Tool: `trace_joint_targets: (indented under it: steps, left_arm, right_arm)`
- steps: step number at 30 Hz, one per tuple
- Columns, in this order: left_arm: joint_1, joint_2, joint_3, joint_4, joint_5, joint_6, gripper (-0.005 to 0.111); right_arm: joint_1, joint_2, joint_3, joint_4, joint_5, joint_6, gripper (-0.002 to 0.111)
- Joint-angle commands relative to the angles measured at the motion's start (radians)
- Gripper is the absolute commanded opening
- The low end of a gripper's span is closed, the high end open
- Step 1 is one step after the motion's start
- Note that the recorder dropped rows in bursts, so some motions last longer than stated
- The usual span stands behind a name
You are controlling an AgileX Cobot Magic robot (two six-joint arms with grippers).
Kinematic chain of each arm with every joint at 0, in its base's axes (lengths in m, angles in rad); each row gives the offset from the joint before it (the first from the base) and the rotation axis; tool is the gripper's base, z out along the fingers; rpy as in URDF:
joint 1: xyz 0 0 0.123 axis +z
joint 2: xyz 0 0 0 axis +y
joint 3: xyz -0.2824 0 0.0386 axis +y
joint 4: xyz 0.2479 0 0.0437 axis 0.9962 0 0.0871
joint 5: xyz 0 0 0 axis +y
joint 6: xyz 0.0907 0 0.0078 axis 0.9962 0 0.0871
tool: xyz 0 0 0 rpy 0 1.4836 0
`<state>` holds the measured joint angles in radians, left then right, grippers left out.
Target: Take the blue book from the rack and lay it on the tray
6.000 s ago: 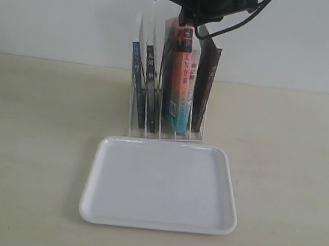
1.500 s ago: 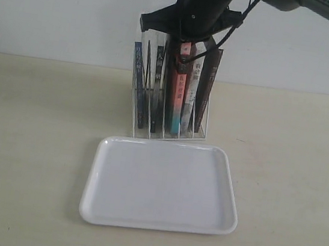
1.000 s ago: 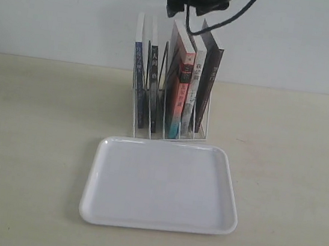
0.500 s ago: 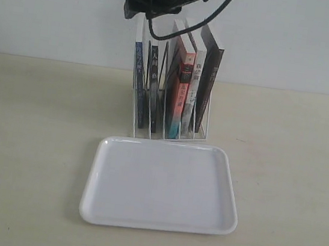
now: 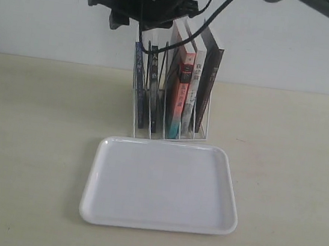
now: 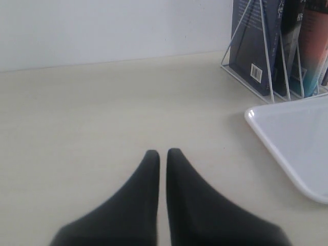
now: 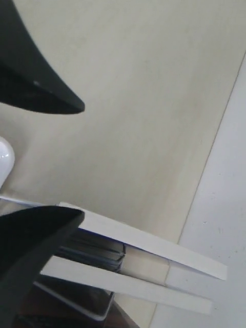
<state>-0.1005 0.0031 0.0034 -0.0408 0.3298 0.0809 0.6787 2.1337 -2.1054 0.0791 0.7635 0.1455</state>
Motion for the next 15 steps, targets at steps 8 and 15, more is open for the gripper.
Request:
trace_joint_targets:
  steps: [8, 15]
  left_arm:
    - [0.0, -0.003, -0.003, 0.001, -0.015, -0.007, 0.005]
    - [0.0, -0.003, -0.003, 0.001, -0.015, -0.007, 0.005]
  right_arm:
    - [-0.001, 0.052, -0.072, -0.087, -0.032, 0.058, 0.052]
    - [-0.01, 0.11, -0.142, -0.105, 0.024, 0.058, 0.052]
